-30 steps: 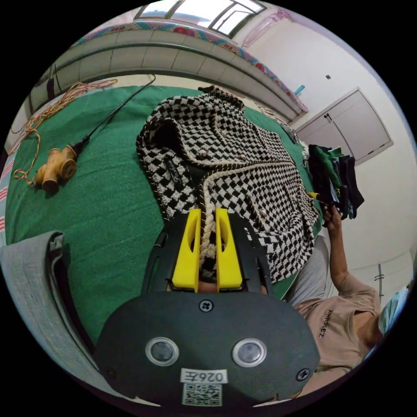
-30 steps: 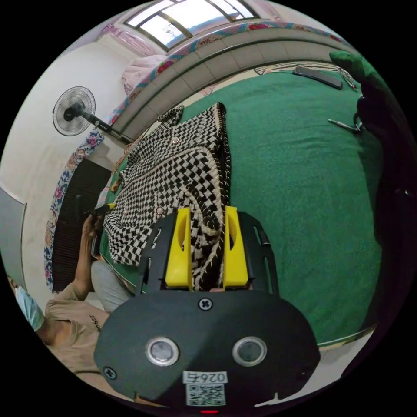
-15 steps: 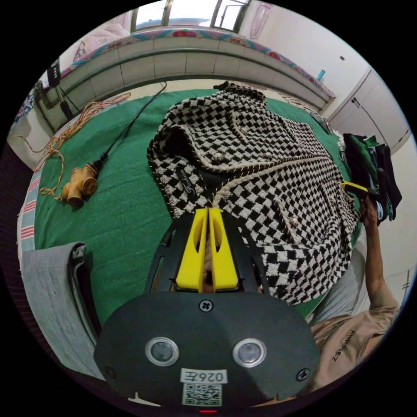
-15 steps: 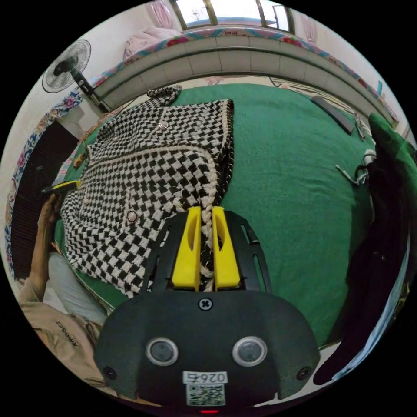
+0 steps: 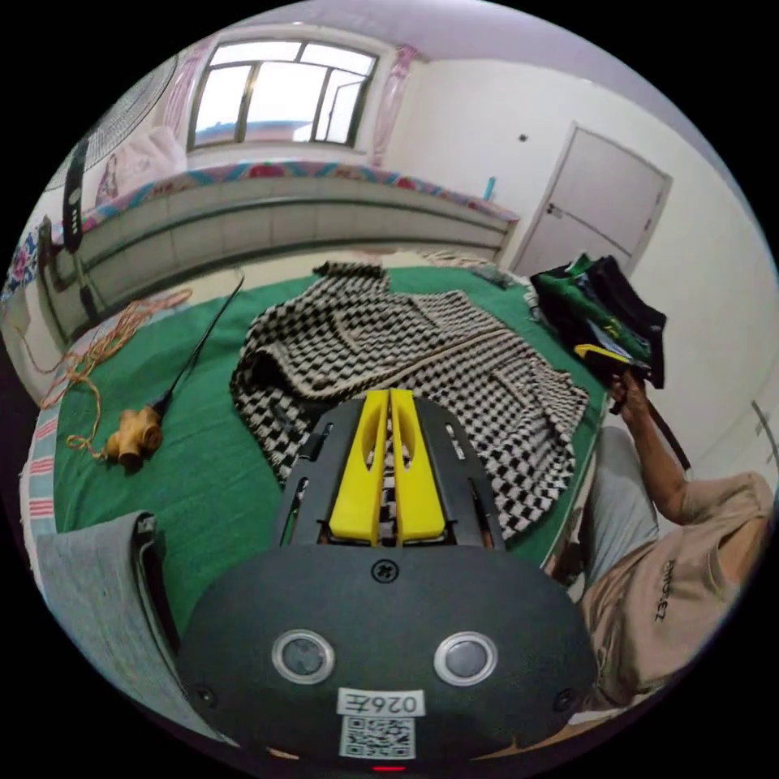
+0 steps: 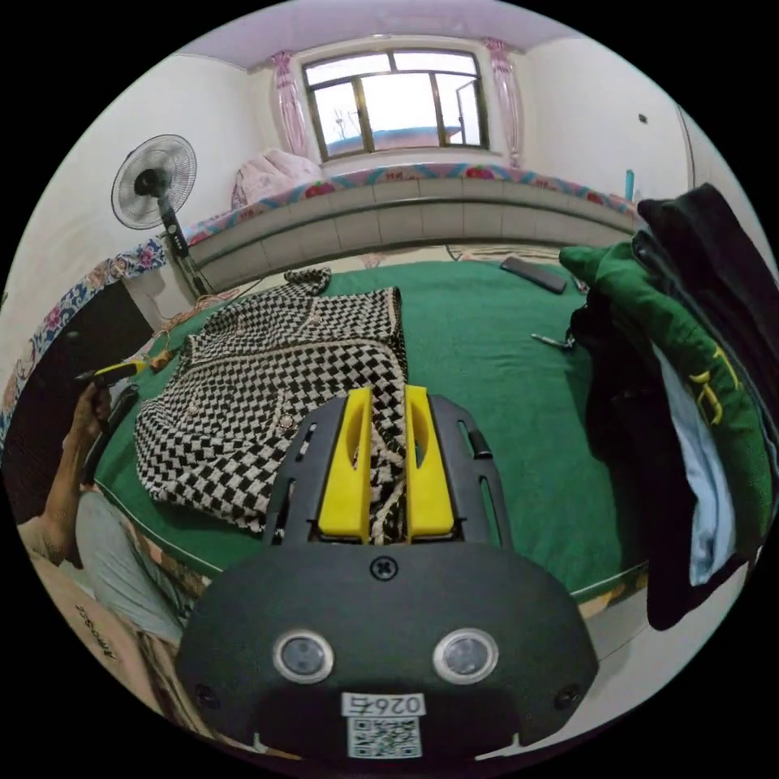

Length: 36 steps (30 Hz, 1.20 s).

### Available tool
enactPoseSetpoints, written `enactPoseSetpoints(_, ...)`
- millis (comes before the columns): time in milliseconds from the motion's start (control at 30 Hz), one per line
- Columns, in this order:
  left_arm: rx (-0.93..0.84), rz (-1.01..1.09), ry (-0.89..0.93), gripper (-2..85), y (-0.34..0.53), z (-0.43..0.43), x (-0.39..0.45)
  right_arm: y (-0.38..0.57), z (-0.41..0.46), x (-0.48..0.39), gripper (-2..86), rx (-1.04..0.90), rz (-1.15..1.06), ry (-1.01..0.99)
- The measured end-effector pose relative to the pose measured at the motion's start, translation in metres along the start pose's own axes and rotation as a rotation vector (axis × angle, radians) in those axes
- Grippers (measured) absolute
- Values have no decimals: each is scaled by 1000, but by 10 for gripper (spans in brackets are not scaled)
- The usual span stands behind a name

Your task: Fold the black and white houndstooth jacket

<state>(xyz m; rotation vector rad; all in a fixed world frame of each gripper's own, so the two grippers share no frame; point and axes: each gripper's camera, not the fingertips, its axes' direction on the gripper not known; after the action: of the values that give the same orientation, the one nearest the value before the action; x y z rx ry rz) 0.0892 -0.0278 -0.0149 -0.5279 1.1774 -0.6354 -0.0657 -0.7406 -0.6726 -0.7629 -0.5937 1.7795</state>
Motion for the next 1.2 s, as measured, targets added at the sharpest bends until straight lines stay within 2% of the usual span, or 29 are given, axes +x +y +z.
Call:
enactPoseSetpoints(67, 126, 91, 99, -10, 18, -26, 22, 6, -8, -20, 35, -10, -47, 31)
enactPoseSetpoints(133, 164, 158, 188, -10, 29, -36, 36, 8, -5, -37, 40, -70, -94, 61)
enactPoseSetpoints(300, 116, 248, 347, -10, 59, -35, 60, 2, 15, -82, 64, -184, -190, 54)
enactPoseSetpoints(367, 9, 311, 328, -10, 78, -26, 77, -4, 26, -98, 81, -212, -236, 91)
enactPoseSetpoints(467, -55, 372, 232, -10, 110, -26, 94, -9, 62, -115, 94, -398, -283, 141)
enactPoseSetpoints(567, -45, 405, 144, -8, 142, -41, 104, -10, 59, -125, 53, -383, -227, 69)
enactPoseSetpoints(633, 0, 404, 110, -5, 159, -55, 106, -9, 49, -134, 4, -367, -204, 115)
enactPoseSetpoints(733, 123, 389, 72, 23, 181, -76, 106, -6, 18, -158, -9, -298, -185, 166)
enactPoseSetpoints(833, 192, 424, 104, 77, 195, -78, 111, -1, -37, -193, -11, -125, -194, 212)
enactPoseSetpoints(1067, 62, 684, 70, 222, 197, -30, 159, -4, -194, -295, -11, 292, -323, 304)
enactPoseSetpoints(1200, -10, 783, 17, 232, 193, -9, 183, -11, -260, -355, -11, 468, -410, 294)
